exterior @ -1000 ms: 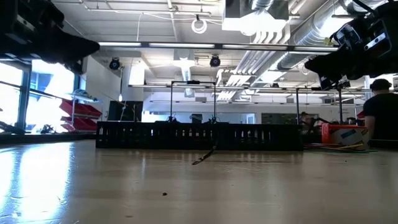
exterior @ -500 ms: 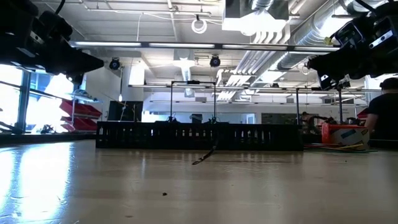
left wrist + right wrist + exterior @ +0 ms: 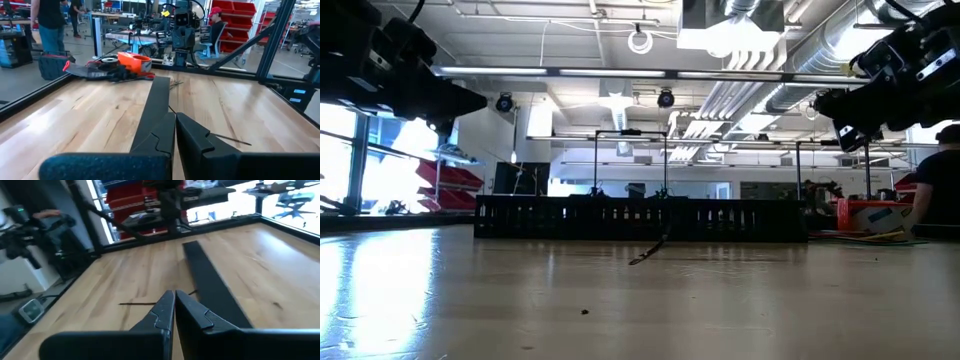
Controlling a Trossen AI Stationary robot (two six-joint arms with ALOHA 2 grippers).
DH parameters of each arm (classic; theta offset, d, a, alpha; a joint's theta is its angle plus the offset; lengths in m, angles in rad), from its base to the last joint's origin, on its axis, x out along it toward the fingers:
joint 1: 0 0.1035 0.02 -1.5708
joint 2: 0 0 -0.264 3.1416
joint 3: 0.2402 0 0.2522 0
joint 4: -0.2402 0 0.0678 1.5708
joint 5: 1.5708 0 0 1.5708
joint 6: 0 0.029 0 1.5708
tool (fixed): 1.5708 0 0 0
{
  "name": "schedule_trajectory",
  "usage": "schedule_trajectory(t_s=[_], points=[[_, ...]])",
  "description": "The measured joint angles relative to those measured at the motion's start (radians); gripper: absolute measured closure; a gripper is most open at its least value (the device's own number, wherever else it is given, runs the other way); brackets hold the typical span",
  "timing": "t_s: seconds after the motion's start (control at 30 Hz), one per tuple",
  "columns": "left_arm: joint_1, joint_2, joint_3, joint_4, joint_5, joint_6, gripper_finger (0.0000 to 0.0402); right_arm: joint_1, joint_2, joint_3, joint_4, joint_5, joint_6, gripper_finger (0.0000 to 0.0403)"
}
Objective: Ziptie cables
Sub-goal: Return to Home Position
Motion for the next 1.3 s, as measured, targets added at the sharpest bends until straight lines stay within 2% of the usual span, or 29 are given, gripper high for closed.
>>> schedule_trajectory(t_s=[0.17, 0.33, 0.47, 0.9, 1.1, 1.2, 1.3], points=[[-0.012, -0.026, 0.000, 0.000, -0.001, 0.000, 0.0402, 0.112, -0.124, 0.000, -0.093, 0.056, 0.000, 0.0403], [-0.016, -0.099, 0.000, 0.005, 0.007, 0.000, 0.0402, 0.159, -0.279, 0.000, -0.103, 0.059, 0.000, 0.0403], [-0.016, -0.097, 0.001, 0.040, 0.005, 0.000, 0.0402, 0.170, -0.277, 0.000, -0.023, 0.058, 0.000, 0.0403], [-0.011, -0.097, 0.001, 0.026, 0.001, 0.000, 0.0402, 0.167, -0.271, 0.000, -0.090, 0.064, -0.018, 0.0403], [-0.011, -0.097, 0.001, 0.012, 0.001, 0.000, 0.0402, 0.167, -0.262, 0.000, -0.097, 0.203, -0.155, 0.0403], [-0.011, -0.097, 0.000, 0.008, 0.001, 0.000, 0.0402, 0.166, -0.260, 0.000, -0.129, 0.285, -0.131, 0.0403], [-0.011, -0.097, 0.000, 0.006, 0.001, 0.000, 0.0402, 0.162, -0.252, 0.000, -0.127, 0.297, -0.112, 0.0403]])
